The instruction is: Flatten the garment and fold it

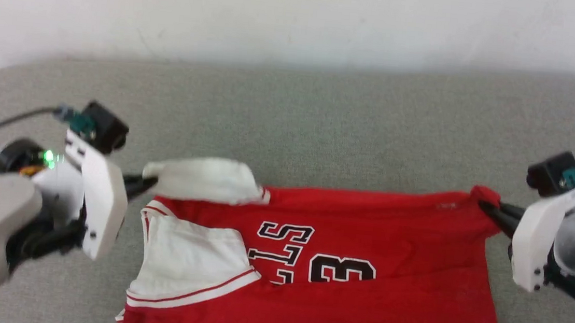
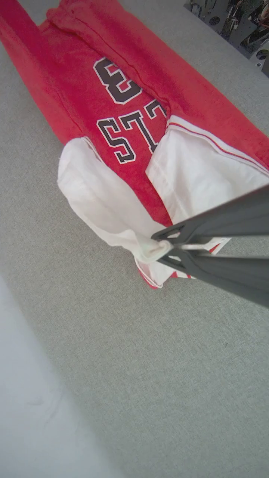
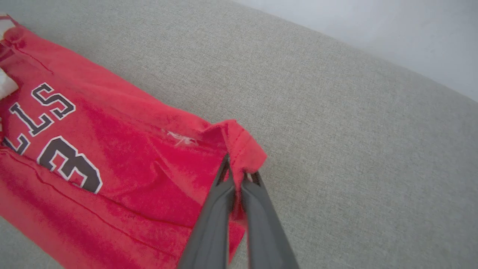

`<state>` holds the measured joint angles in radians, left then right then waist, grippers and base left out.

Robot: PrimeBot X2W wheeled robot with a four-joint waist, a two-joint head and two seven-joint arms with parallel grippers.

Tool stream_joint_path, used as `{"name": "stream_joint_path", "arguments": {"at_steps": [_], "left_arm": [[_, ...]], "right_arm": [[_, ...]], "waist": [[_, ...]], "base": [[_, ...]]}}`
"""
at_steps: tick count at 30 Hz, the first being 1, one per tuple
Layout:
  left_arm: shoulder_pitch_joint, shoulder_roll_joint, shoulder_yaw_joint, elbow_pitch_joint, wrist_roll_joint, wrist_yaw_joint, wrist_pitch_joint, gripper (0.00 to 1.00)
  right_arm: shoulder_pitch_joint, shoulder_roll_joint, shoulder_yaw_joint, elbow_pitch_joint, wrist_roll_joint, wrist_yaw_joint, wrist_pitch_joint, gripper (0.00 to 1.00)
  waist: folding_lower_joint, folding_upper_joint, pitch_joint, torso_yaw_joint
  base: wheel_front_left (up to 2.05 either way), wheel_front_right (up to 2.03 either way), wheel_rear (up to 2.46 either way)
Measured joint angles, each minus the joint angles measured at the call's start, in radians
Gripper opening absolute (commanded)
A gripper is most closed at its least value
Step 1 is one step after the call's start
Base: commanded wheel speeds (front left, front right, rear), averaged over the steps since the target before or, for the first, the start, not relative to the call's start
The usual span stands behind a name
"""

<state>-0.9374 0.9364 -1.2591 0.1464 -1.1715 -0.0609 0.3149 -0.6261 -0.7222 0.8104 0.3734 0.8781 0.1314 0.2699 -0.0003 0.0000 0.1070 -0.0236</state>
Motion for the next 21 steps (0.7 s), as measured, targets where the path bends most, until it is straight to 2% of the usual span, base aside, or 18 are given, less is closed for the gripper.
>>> {"name": "stream_joint_path", "arguments": {"at_steps": [5,11,17,20,21], "left_arm": [[0.135,0.049,-0.006,-0.106,-0.021,0.059,-0.031,0.00],[0.283,0.055,-0.012,-0.120,-0.049,0.101,-0.071,0.00],[0.361,-0.007,-0.014,-0.028,-0.090,0.105,-0.097,0.00],[0.373,-0.049,-0.012,0.031,-0.097,0.090,-0.116,0.00],[0.373,-0.057,-0.011,0.044,-0.097,0.086,-0.124,0.03]], "right_arm": [[0.122,-0.018,-0.027,-0.042,0.000,0.000,-0.039,0.00],[0.237,-0.015,-0.062,-0.062,-0.006,0.000,-0.049,0.00],[0.271,0.024,-0.075,-0.024,-0.019,0.000,-0.006,0.00],[0.273,0.044,-0.069,0.000,-0.031,0.000,0.008,0.00],[0.274,0.049,-0.069,0.002,-0.036,0.000,0.007,0.08]], "waist": [[-0.0001,0.0000,-0.038,0.016],[0.0001,0.0000,-0.034,0.032],[0.0003,0.0000,0.002,0.030],[0.0005,0.0000,0.014,0.028],[0.0004,0.0000,0.014,0.028]], "base": [[0.00,0.00,0.00],[0.00,0.00,0.00],[0.00,0.00,0.00],[0.00,0.00,0.00],[0.00,0.00,0.00]]}}
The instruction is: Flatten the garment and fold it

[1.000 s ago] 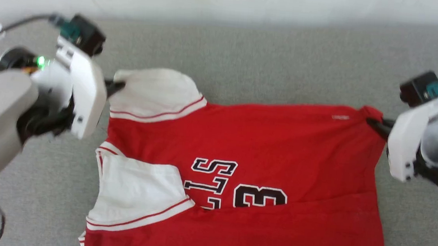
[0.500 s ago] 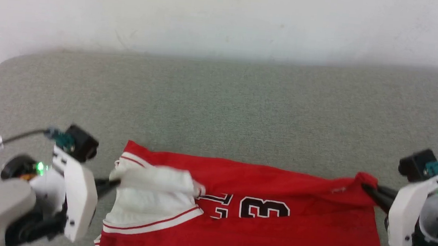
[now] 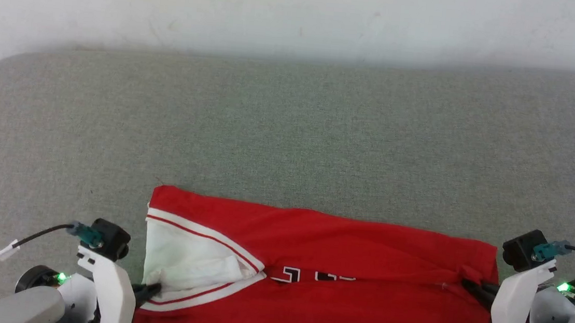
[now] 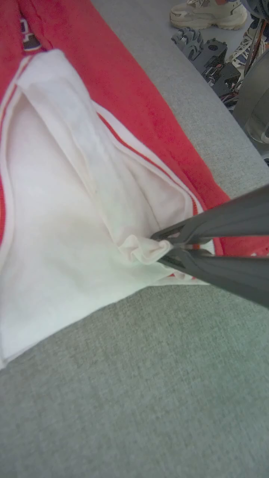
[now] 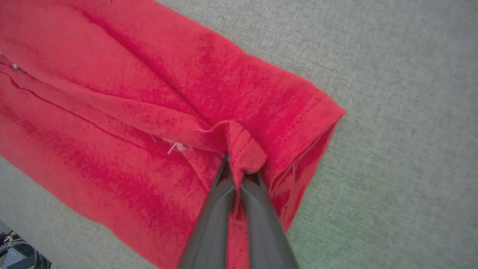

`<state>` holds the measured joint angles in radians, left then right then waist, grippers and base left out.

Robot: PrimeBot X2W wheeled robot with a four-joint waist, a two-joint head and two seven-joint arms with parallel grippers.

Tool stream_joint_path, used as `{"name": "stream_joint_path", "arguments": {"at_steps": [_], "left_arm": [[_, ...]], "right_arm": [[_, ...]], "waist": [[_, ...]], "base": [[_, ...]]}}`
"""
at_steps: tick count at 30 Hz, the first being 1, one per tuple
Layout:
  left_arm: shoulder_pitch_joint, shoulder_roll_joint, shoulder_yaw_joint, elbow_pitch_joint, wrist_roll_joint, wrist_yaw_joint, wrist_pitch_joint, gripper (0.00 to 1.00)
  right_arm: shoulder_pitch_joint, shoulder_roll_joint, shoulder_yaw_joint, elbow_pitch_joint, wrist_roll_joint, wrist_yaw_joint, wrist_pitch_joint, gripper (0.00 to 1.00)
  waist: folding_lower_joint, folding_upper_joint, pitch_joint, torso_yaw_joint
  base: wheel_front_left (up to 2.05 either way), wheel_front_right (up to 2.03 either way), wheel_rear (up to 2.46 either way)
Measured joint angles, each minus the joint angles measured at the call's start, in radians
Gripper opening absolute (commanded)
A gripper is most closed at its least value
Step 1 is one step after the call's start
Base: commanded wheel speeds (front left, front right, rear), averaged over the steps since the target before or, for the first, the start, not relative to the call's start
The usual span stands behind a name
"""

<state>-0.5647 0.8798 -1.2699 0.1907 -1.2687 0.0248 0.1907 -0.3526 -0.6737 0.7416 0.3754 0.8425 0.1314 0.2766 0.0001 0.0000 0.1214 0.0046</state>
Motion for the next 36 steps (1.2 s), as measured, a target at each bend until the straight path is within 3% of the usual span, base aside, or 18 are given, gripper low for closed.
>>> {"name": "stream_joint_path", "arguments": {"at_steps": [1,2,3,8,13,17,22,29,32,36], "left_arm": [[0.000,-0.005,0.002,0.012,0.001,-0.006,-0.013,0.64],[0.001,-0.009,0.003,0.022,0.004,-0.006,-0.031,1.00],[0.003,-0.013,0.009,0.029,0.006,-0.005,-0.053,1.00],[0.017,-0.011,0.050,0.029,0.054,0.054,-0.223,1.00],[0.034,-0.015,0.142,-0.003,0.137,0.202,-0.426,1.00],[0.074,-0.067,0.337,-0.075,0.295,0.357,-0.447,1.00],[0.252,-0.192,0.613,-0.184,0.592,0.477,-0.448,1.00],[0.471,-0.363,0.898,-0.266,0.863,0.497,-0.448,1.00],[0.529,-0.442,0.999,-0.303,0.941,0.475,-0.448,1.00],[0.592,-0.532,1.088,-0.315,1.006,0.410,-0.448,1.00]], "right_arm": [[0.000,0.003,-0.001,0.001,-0.001,0.000,-0.004,0.28],[0.000,0.006,-0.002,-0.001,-0.001,0.000,-0.007,0.42],[0.000,0.007,-0.003,-0.006,-0.003,0.000,-0.013,1.00],[0.002,-0.031,-0.038,-0.086,-0.010,0.000,-0.038,1.00],[0.002,-0.113,-0.102,-0.217,-0.016,0.000,0.000,1.00],[0.002,-0.161,-0.178,-0.281,-0.013,0.000,0.074,1.00],[0.003,-0.186,-0.240,-0.295,0.021,0.000,0.243,1.00],[0.013,-0.185,-0.246,-0.258,0.038,0.000,0.438,1.00],[0.030,-0.152,-0.256,-0.218,0.048,0.000,0.457,1.00],[0.060,-0.092,-0.257,-0.160,0.046,0.000,0.471,1.00]], "waist": [[0.0000,0.0000,-0.001,0.000],[0.0000,0.0000,-0.005,0.000],[0.0000,0.0000,-0.010,0.000],[-0.0001,0.0000,-0.045,-0.002],[-0.0002,0.0000,-0.073,-0.002],[-0.0002,0.0000,-0.071,0.006],[-0.0001,0.0000,-0.055,0.018],[-0.0001,0.0000,-0.034,0.039],[-0.0002,0.0000,-0.025,0.051],[-0.0002,0.0000,-0.012,0.065]], "base": [[0.00,0.00,0.00],[0.00,0.00,0.00],[0.00,0.00,0.00],[0.00,0.00,0.00],[0.00,0.00,0.00],[0.00,0.00,0.00],[0.00,0.00,0.00],[0.00,0.00,0.00],[0.00,0.00,0.00],[0.00,0.00,0.00]]}}
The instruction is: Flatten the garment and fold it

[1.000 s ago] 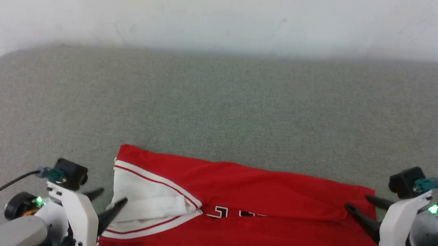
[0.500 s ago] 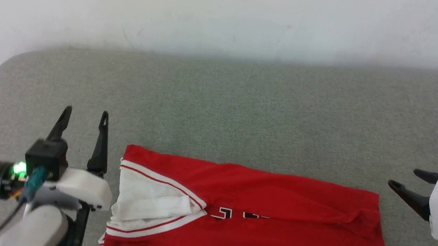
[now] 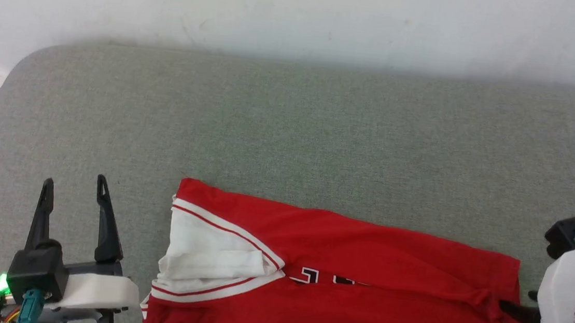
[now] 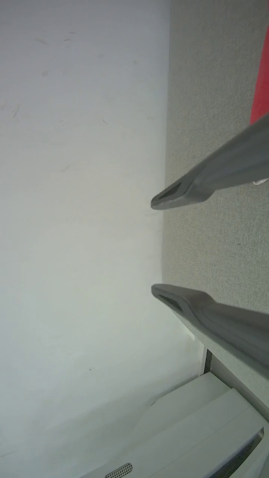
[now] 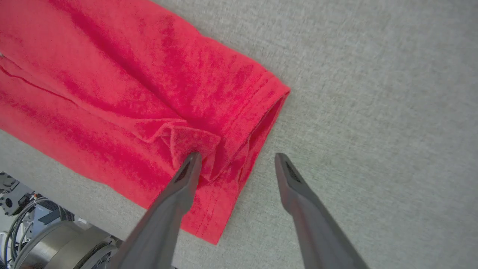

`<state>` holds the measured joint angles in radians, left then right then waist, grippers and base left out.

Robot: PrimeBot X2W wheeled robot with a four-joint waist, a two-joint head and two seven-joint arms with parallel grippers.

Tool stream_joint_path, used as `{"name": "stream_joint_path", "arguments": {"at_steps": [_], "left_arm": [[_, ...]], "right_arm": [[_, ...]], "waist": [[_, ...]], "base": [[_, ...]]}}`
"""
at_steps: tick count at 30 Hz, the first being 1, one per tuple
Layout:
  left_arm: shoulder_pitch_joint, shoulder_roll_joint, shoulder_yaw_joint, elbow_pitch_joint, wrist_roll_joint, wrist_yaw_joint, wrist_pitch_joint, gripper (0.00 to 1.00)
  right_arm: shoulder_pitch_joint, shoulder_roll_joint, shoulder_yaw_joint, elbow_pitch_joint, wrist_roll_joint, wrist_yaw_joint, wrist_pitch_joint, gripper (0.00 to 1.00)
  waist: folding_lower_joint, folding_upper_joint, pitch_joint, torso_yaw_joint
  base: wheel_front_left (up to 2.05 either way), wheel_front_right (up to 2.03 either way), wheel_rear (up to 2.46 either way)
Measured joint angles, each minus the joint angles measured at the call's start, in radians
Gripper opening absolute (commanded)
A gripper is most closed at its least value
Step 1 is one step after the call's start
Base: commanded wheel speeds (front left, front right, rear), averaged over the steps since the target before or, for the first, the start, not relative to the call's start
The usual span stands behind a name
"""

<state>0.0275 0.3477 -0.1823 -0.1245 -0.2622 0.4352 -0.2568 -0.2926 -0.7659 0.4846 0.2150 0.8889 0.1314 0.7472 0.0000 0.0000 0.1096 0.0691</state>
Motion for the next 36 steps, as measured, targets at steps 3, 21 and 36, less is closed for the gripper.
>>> {"name": "stream_joint_path", "arguments": {"at_steps": [3,21,36], "left_arm": [[0.023,-0.059,0.052,0.002,0.035,-0.053,0.000,1.00],[0.039,-0.188,0.189,0.054,0.199,-0.246,0.000,1.00],[0.074,-0.216,0.219,0.045,0.237,-0.282,0.000,1.00]], "right_arm": [[0.014,0.046,-0.003,0.057,-0.003,0.000,-0.012,1.00],[0.010,0.103,0.035,0.127,-0.002,0.000,-0.116,0.00],[0.052,-0.111,-0.094,0.107,0.026,0.000,-0.119,0.00]], "waist": [[0.0000,0.0001,0.011,0.008],[0.0000,0.0000,0.005,0.004],[0.0000,0.0001,-0.030,-0.028]], "base": [[0.00,0.00,0.00],[0.00,0.00,0.00],[0.00,0.00,0.00]]}}
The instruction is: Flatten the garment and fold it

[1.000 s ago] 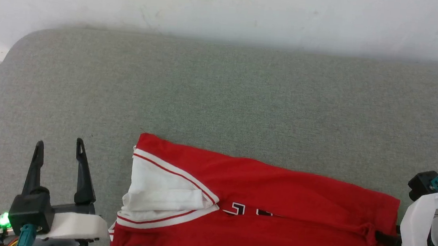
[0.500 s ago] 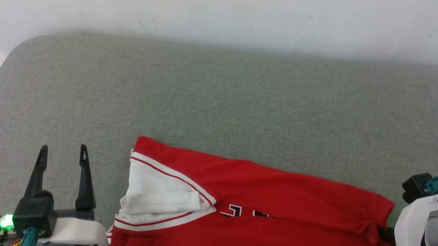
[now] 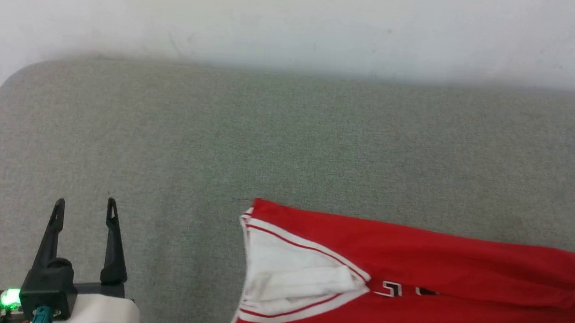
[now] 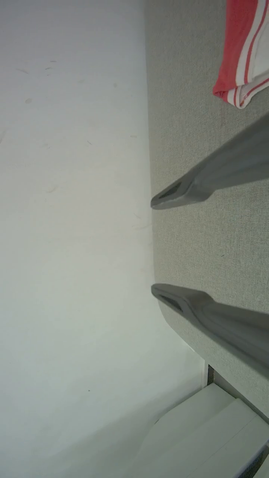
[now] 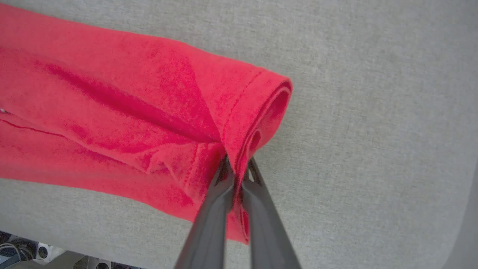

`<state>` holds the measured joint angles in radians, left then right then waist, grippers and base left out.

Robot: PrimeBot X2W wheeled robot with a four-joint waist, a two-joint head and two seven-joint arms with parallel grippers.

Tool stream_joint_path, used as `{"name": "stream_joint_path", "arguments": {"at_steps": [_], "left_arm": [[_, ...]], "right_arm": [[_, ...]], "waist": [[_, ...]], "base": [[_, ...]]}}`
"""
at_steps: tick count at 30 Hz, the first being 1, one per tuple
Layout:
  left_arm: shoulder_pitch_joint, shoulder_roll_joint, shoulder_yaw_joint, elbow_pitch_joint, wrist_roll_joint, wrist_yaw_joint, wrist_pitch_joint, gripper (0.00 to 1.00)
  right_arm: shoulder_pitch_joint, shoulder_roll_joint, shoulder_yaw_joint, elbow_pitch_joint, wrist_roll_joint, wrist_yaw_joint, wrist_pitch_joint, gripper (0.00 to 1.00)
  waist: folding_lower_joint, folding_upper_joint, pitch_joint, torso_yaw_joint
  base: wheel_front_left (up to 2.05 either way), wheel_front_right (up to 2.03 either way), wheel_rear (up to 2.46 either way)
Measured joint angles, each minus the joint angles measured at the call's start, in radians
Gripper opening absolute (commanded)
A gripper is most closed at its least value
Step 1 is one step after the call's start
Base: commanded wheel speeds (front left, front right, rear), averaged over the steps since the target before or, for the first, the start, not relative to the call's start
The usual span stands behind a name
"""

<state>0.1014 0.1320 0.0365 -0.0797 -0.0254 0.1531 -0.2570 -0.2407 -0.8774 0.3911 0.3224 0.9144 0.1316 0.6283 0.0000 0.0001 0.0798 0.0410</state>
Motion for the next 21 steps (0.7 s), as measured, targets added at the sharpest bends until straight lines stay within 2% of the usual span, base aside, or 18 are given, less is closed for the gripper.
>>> {"name": "stream_joint_path", "arguments": {"at_steps": [4,7,10,16,21], "left_arm": [[0.000,-0.002,-0.001,0.000,0.003,-0.003,0.000,1.00],[0.000,-0.002,-0.002,0.001,0.010,-0.003,0.000,1.00],[0.003,-0.002,-0.006,0.002,0.015,-0.004,0.000,1.00],[0.004,-0.002,-0.016,0.004,0.019,-0.004,0.000,1.00],[0.002,-0.003,-0.034,0.006,0.019,-0.004,0.000,1.00]], "right_arm": [[0.027,-0.024,-0.028,0.025,-0.012,0.000,0.016,0.00],[0.040,-0.028,-0.030,-0.020,-0.012,0.000,0.023,0.00],[0.051,-0.036,-0.024,-0.128,-0.009,0.000,0.031,0.00],[0.062,-0.035,0.008,-0.432,0.016,0.000,0.067,0.00],[0.000,0.039,0.100,-0.598,0.014,0.000,0.119,0.00]], "waist": [[0.0000,0.0000,0.000,-0.001],[0.0000,0.0000,-0.005,0.000],[0.0000,0.0000,-0.011,0.003],[0.0001,0.0000,-0.012,0.012],[0.0000,0.0000,0.003,0.022]], "base": [[0.00,0.00,0.00],[0.00,0.00,0.00],[0.00,0.00,0.00],[0.00,0.00,0.00],[0.00,0.00,0.00]]}}
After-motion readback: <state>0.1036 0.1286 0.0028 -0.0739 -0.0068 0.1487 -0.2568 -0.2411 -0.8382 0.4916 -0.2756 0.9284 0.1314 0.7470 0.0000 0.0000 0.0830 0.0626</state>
